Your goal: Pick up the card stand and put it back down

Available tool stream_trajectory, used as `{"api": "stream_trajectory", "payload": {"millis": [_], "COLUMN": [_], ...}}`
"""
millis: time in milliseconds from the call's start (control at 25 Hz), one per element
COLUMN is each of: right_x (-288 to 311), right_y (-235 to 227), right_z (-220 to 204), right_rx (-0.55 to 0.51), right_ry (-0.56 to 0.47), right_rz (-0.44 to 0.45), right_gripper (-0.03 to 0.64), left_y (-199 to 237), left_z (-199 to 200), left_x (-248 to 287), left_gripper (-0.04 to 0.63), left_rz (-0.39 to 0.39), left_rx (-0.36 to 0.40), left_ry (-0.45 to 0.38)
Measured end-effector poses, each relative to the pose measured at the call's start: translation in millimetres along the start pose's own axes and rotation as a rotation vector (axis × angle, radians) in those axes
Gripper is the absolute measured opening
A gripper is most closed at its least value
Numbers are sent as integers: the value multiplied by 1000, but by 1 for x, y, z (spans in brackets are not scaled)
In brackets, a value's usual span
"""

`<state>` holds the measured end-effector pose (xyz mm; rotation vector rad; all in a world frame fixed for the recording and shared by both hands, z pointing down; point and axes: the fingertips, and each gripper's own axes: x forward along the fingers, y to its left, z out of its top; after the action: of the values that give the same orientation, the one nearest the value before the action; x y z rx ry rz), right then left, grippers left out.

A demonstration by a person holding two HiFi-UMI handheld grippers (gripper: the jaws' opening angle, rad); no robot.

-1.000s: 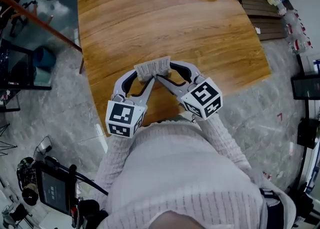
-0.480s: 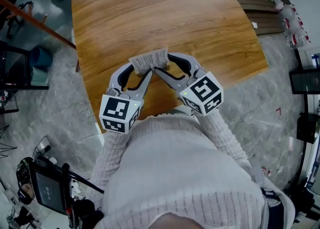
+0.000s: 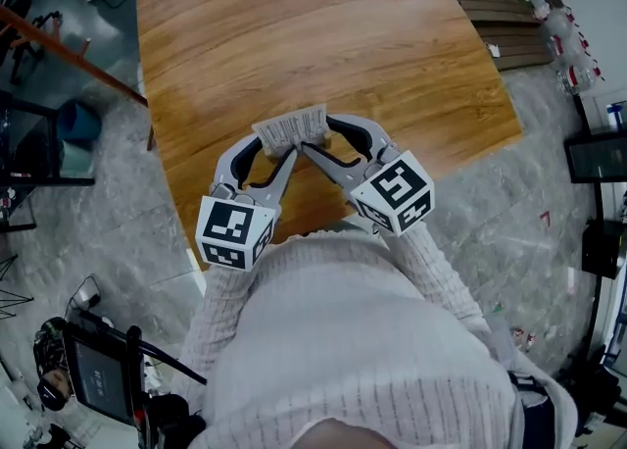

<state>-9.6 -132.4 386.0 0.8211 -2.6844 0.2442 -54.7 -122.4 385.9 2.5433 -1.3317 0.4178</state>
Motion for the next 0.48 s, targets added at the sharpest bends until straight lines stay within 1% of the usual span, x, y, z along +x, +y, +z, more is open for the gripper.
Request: {"api": "stream_trajectory", "payload": {"millis": [240,480], "right_x": [0,6], "right_y": [-8,-4], "right_z": [-2,-2], "right_rx": [-11,-16], "right_ry": [1,-2], "right_rz": [8,17], "right_gripper": [204,202], "left_y": [-1,5], "left_z": [0,-4], "left_x": [8,5], "left_gripper": [201,201], "left_rz": [4,13], "left_rx": [-18,-22], "left_ry": [-7,-11]}}
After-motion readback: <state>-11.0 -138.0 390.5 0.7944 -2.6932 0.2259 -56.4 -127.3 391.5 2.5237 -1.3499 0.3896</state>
